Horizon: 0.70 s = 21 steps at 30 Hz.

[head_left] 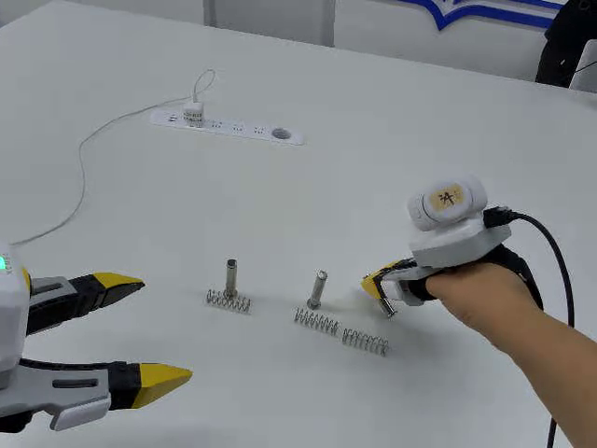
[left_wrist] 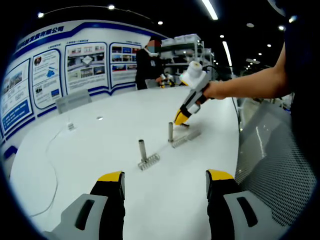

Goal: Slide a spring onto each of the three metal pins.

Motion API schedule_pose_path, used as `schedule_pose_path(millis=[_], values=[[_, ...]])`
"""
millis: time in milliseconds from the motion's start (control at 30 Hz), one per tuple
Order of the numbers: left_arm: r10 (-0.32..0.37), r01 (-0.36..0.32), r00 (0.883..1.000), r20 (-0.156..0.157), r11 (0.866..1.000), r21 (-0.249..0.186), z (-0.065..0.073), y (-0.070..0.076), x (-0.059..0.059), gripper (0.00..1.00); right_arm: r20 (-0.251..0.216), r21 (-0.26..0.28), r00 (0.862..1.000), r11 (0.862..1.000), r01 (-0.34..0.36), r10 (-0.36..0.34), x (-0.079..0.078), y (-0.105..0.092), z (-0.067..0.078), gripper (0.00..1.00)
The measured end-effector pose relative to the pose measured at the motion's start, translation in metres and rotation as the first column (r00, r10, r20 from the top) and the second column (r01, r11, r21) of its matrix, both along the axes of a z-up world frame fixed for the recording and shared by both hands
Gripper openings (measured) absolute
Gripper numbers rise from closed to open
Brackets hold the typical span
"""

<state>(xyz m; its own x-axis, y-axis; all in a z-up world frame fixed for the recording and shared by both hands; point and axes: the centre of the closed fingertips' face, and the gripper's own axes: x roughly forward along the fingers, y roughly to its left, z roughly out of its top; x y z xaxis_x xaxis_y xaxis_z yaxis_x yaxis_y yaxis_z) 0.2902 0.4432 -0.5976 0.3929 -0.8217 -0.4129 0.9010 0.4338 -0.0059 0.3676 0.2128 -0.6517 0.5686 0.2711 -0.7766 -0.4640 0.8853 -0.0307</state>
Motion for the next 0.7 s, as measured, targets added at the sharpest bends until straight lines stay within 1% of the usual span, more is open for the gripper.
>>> schedule_pose_path(millis=[400,700], values=[[-0.004,0.004,1.0,0.007,1.0,0.0,0.002,-0.001,-0.001,0.67,0.052,0.006,0.999,1.0,0.004,-0.004,-0.015,-0.002,0.015,0.09],[-0.005,0.005,1.0,0.006,1.0,-0.002,0.002,-0.002,-0.002,0.67,0.074,0.031,0.997,0.999,0.016,-0.018,-0.027,-0.003,0.02,0.09]])
